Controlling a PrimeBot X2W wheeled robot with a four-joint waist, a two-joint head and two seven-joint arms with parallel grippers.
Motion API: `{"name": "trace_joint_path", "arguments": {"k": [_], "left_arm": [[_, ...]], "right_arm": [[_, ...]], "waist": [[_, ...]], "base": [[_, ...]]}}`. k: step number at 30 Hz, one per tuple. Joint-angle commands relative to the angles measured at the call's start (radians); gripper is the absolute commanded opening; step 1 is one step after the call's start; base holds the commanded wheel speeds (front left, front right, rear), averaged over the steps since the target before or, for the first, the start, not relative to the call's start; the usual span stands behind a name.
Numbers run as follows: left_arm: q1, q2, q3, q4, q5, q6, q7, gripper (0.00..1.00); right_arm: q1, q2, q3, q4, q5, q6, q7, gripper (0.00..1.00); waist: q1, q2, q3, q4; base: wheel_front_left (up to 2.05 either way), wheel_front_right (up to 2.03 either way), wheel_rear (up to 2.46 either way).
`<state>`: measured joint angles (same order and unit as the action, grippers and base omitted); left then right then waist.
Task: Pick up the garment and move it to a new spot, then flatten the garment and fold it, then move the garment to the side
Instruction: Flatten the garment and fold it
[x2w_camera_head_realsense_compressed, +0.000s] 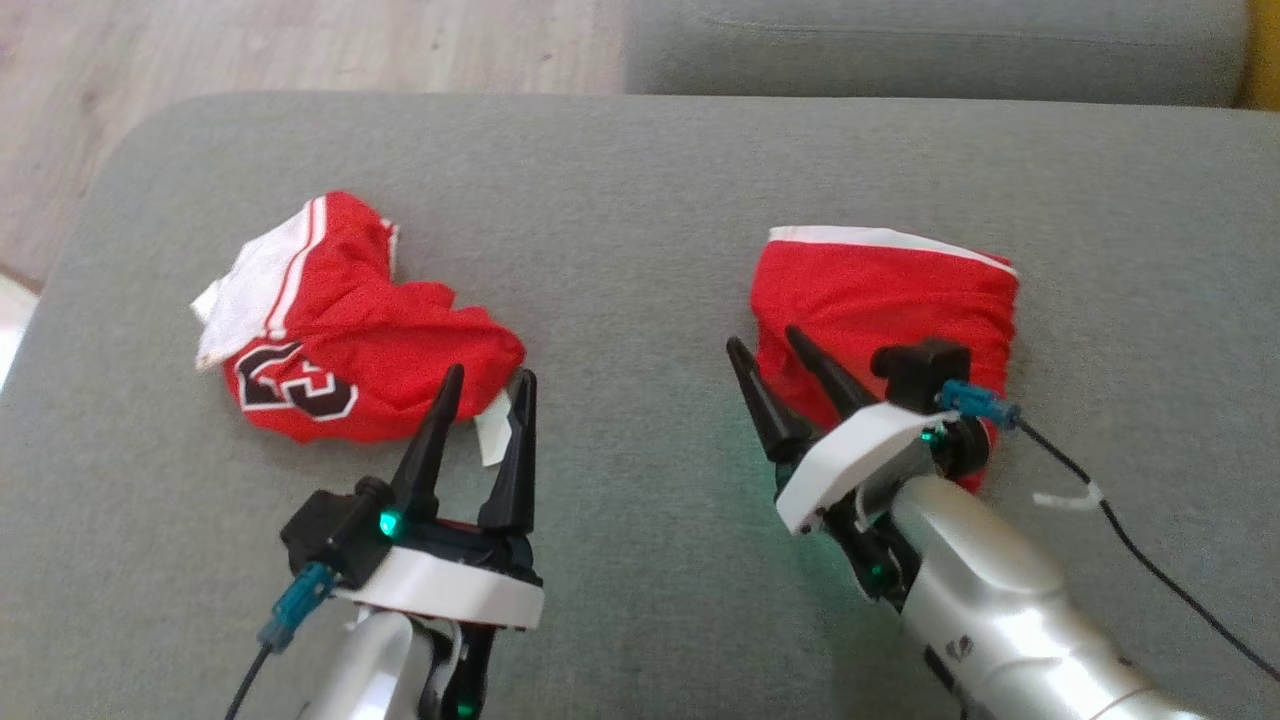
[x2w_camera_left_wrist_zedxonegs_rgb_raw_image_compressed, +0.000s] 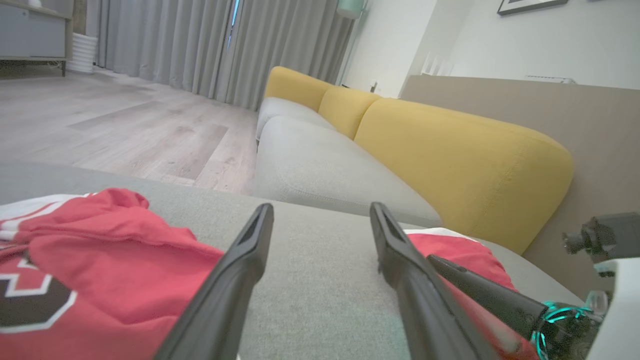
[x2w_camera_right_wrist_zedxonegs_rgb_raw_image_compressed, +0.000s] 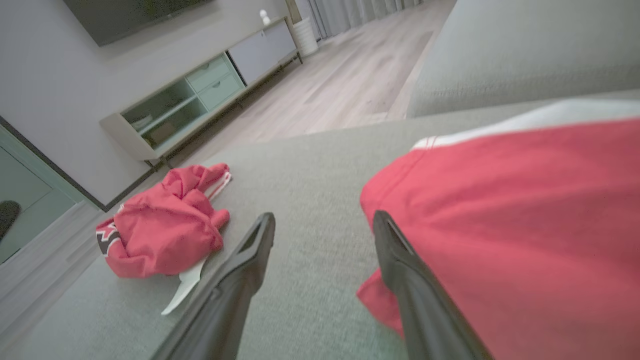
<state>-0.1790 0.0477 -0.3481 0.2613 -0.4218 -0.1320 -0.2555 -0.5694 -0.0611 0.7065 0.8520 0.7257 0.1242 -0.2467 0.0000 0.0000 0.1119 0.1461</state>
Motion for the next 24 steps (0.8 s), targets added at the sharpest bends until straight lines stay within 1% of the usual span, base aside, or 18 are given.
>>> {"name": "trace_joint_path", "arguments": {"k": [1, 3, 6, 10, 12, 15, 19, 22, 24], "left_arm": [[-0.024, 0.003, 0.044, -0.034, 0.009, 0.001, -0.006, 1.0], [-0.026, 0.003, 0.053, -0.038, 0.013, 0.001, -0.006, 1.0], [-0.026, 0.003, 0.065, -0.042, 0.017, 0.001, -0.006, 1.0], [-0.025, 0.003, 0.083, -0.049, 0.019, 0.001, -0.006, 1.0], [-0.025, 0.003, 0.088, -0.053, 0.021, 0.001, -0.006, 1.0], [-0.027, 0.003, 0.099, -0.062, 0.023, 0.001, -0.006, 1.0], [-0.022, 0.003, 0.114, -0.074, 0.027, 0.001, -0.006, 1.0], [-0.012, 0.003, 0.124, -0.082, 0.041, 0.001, -0.006, 1.0], [-0.003, 0.003, 0.131, -0.087, 0.052, 0.001, -0.006, 1.0]], "right_arm": [[-0.05, 0.006, -0.002, -0.039, -0.015, 0.007, -0.013, 1.0], [-0.052, -0.014, -0.035, -0.076, -0.042, 0.007, -0.014, 1.0], [-0.024, -0.057, -0.121, -0.156, -0.102, 0.007, -0.015, 1.0], [0.04, -0.111, -0.271, -0.242, -0.222, 0.007, -0.015, 1.0], [0.08, -0.118, -0.353, -0.282, -0.291, 0.007, -0.015, 1.0], [0.143, -0.113, -0.467, -0.349, -0.399, 0.007, -0.015, 1.0], [0.24, -0.065, -0.593, -0.459, -0.526, 0.007, -0.015, 1.0], [0.312, -0.027, -0.641, -0.538, -0.593, 0.007, -0.015, 1.0], [0.353, -0.009, -0.661, -0.579, -0.617, 0.007, -0.015, 1.0]], "waist": [[0.0, 0.0, -0.013, -0.027], [0.0, 0.0, -0.017, -0.047], [0.0, 0.0, -0.025, -0.076], [0.0, 0.0, -0.033, -0.111], [0.0, 0.0, -0.036, -0.126], [0.0, 0.0, -0.036, -0.145], [0.0, 0.0, -0.039, -0.166], [0.0, 0.0, -0.039, -0.177], [0.0, 0.0, -0.037, -0.182]], "base": [[0.0, 0.0, 0.0], [0.0, 0.0, 0.0], [0.0, 0.0, 0.0], [0.0, 0.0, 0.0], [0.0, 0.0, 0.0], [0.0, 0.0, 0.0], [0.0, 0.0, 0.0], [0.0, 0.0, 0.0], [0.0, 0.0, 0.0]]}}
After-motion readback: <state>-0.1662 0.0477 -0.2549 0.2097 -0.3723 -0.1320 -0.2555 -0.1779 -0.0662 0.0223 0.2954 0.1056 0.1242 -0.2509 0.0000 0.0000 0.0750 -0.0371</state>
